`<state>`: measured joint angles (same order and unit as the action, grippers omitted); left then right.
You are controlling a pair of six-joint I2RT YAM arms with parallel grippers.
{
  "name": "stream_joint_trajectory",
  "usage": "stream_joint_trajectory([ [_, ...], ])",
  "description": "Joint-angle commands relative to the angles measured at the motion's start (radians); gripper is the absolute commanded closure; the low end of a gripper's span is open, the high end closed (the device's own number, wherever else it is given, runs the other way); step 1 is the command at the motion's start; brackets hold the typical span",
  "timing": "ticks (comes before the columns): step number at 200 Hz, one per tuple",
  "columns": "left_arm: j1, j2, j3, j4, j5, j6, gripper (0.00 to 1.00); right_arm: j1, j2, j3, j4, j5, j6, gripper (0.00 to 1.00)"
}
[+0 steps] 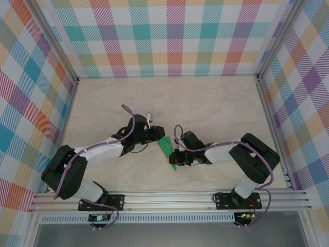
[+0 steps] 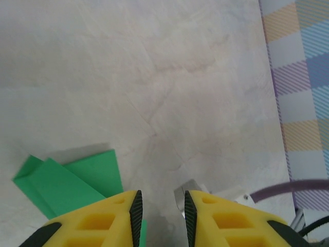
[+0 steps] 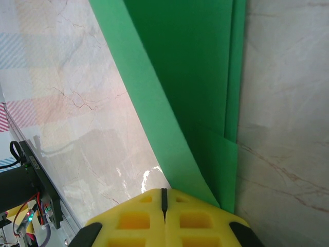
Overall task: Fold a paper plane with a square sheet of paper (pick it up from the middle)
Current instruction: Fold the wing for the fifth time at the center of the table.
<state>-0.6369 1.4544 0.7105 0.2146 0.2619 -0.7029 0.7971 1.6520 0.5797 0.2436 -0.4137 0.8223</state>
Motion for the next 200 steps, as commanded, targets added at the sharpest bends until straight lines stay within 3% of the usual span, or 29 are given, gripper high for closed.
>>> stream_joint_trajectory([
  [1,-0.037,0.058,-0.017,0.043,0.017,-0.023,0.7,0.001,0.012,-0.027,-0.121,0.011,0.0,0.97],
  [45,-0.065,0.209,-0.004,0.096,0.003,-0.045,0.7,0.002,-0.006,-0.032,-0.119,0.013,0.005,0.97],
  [75,-0.067,0.27,-0.008,0.057,-0.089,-0.075,0.71,0.002,-0.032,-0.03,-0.114,-0.01,0.007,0.95],
  [130,-0.071,0.305,-0.016,0.037,-0.102,-0.076,0.72,0.0,-0.083,0.058,-0.155,-0.009,0.006,0.91],
  [200,-0.078,0.302,-0.019,0.037,-0.089,-0.073,0.72,-0.02,0.043,0.17,-0.137,0.052,0.031,0.9],
])
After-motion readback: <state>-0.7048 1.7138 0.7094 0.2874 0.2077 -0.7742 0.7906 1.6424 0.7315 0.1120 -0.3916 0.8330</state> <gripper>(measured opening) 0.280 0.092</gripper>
